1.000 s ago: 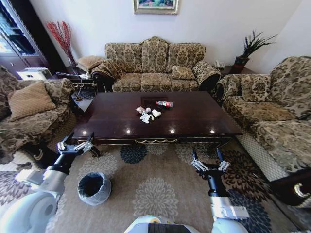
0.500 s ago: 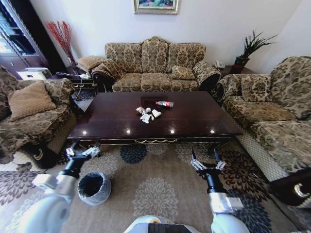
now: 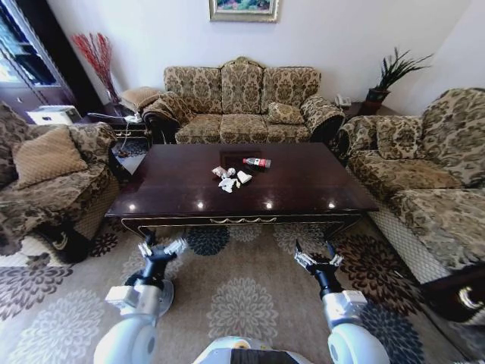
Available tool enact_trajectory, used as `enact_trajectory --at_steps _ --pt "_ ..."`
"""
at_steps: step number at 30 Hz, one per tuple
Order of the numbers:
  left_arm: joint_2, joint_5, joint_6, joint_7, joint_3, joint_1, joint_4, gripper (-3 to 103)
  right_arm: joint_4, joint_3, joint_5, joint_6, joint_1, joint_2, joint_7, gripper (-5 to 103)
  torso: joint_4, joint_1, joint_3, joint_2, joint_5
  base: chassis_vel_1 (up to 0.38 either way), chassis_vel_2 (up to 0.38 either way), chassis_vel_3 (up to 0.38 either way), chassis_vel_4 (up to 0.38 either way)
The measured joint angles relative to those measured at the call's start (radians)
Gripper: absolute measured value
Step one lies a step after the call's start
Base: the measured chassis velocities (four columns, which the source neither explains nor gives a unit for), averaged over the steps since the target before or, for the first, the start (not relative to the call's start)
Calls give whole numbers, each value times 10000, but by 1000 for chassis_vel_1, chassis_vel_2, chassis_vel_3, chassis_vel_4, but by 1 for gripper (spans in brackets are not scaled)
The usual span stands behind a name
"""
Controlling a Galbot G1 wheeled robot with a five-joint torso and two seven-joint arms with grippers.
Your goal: Move to the front of the table and place the trash on the table into the trash bin.
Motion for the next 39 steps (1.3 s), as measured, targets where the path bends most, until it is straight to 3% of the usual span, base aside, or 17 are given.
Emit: enact_trajectory --at_steps 1,4,9,12,13,16,20,22,24,27,31,34,39 --pt "63 1 28 -52 54 -2 0 100 514 -77 45 403 14 -157 -103 100 8 0 -2 1 -14 0 0 0 0" --pt "117 124 49 -182 149 6 68 100 551 -167 65 668 -56 -151 -148 100 4 0 0 0 -4 0 0 0 0" --pt "253 380 83 -190 139 62 362 100 405 -110 157 599 -82 -217 -161 100 2 0 -1 1 -3 0 0 0 0" --pt "515 842 -19 -35 186 107 1397 100 -3 31 188 510 -169 -304 -296 100 4 0 -1 0 -4 0 0 0 0" --pt "515 842 -19 -35 186 107 1397 100 -3 31 188 510 -169 -304 -296 100 4 0 -1 0 -4 0 0 0 0" --pt "809 533 -384 -172 247 -98 2963 100 -533 82 331 109 -245 -313 -338 100 2 -1 -1 0 -4 0 0 0 0" --pt "687 656 -915 -347 329 -303 3795 100 -1356 268 705 346 -128 -476 -266 100 -1 0 0 1 -9 0 0 0 0" --pt "497 722 -710 -371 274 -254 3669 100 -1664 295 975 426 14 -620 -219 100 -2 0 -1 0 -7 0 0 0 0" --pt "80 909 331 -275 152 -107 3255 100 -2278 297 1214 720 364 -932 -232 100 9 0 -1 0 1 0 0 0 0" --pt "-20 1346 790 108 -6 14 3243 100 -2353 268 1151 757 424 -1078 -622 100 4 0 0 0 -3 0 0 0 0" --pt "269 1568 958 348 -187 48 3615 100 -2335 75 761 958 635 -912 -866 100 3 -1 -1 1 -4 0 0 0 0" --pt "542 1313 1016 342 -221 -45 3894 103 -2271 10 610 1005 775 -766 -877 100 4 0 -1 0 -5 0 0 0 0" --pt "825 1112 984 242 -204 -268 4271 99 -2180 28 466 1005 770 -679 -905 100 3 0 0 0 -5 52 64 -59 -56"
